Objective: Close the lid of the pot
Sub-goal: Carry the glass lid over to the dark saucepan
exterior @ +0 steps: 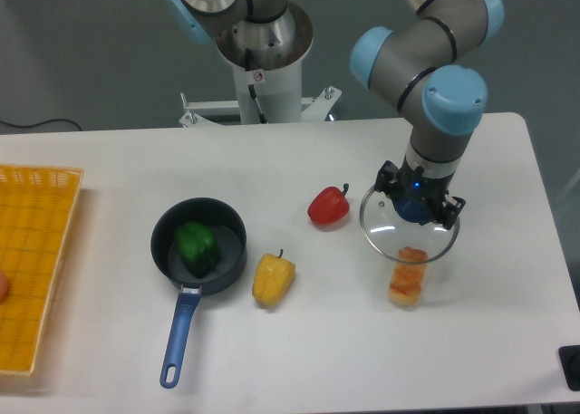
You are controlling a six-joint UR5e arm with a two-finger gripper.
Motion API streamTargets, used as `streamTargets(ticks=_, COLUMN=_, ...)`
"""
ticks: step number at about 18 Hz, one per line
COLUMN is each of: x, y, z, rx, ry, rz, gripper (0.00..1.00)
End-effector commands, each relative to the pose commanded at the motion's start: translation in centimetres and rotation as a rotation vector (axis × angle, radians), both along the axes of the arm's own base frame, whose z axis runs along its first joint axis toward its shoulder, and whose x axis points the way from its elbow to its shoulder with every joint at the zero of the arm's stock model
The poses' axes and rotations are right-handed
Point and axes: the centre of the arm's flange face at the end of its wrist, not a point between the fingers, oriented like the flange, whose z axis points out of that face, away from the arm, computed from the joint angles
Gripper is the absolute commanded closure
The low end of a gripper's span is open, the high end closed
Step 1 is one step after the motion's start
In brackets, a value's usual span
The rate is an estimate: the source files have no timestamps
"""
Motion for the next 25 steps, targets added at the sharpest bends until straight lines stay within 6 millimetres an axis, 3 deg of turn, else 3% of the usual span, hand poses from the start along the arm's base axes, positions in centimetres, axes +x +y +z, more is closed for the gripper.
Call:
streamTargets(ticks=6, x=3.1, y=3.2, z=0.8, rx=0.004, ry=0.008, rz=-0.008, gripper=0.45)
streamTargets(ticks=10, x=6.7, y=6.5, z=1.5, rx=0.001, ry=0.019, rz=0.005, gripper=0.45)
streamTargets(ticks=16, x=13.6, y=11.6, z=2.4, rx=-0.007, ry=0.041, rz=0.015, gripper=0.45)
streamTargets(ticks=20, x=18.9, y=14.1, z=3.9, rx=0.011, ry=0.048, rz=0.012, gripper=0.45)
streamTargets(ticks=25, x=24.4, y=16.1, z=3.9, rx=0.019, ry=0.049, rz=-0.011, gripper=0.45)
